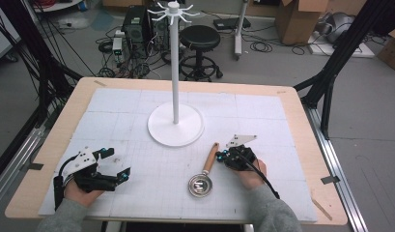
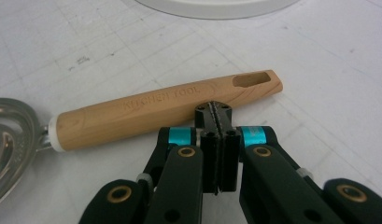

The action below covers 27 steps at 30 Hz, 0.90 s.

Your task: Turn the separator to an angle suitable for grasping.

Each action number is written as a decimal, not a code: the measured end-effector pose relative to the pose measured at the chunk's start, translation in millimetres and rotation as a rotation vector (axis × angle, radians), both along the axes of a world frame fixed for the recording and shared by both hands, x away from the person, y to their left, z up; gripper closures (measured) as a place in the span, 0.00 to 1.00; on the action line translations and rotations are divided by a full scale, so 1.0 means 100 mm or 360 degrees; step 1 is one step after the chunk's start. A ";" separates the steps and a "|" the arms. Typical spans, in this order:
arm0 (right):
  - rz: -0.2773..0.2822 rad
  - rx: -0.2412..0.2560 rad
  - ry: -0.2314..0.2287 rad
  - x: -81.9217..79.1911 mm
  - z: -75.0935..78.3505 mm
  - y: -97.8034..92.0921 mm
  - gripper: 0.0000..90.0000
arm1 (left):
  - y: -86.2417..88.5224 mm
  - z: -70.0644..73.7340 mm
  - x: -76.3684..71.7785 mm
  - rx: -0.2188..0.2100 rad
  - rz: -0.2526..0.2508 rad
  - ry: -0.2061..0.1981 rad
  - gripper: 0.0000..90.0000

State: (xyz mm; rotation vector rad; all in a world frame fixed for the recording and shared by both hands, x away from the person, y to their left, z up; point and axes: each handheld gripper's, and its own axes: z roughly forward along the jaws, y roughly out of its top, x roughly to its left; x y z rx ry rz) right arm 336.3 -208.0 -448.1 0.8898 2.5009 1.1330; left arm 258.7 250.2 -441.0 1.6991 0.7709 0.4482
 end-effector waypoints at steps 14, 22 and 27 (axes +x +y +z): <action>0.0058 -0.0026 -0.0035 0.05 0.00 0.18 1.00 | 0.00 0.00 0.00 0.0001 0.0000 0.0004 0.02; 0.0099 0.0060 -0.0056 -0.03 0.18 0.22 1.00 | 0.03 -0.01 0.00 -0.0007 0.0007 0.0012 0.02; 0.0198 0.0070 0.0002 -0.08 0.24 0.37 1.00 | 0.03 -0.01 -0.01 -0.0006 0.0008 0.0013 0.02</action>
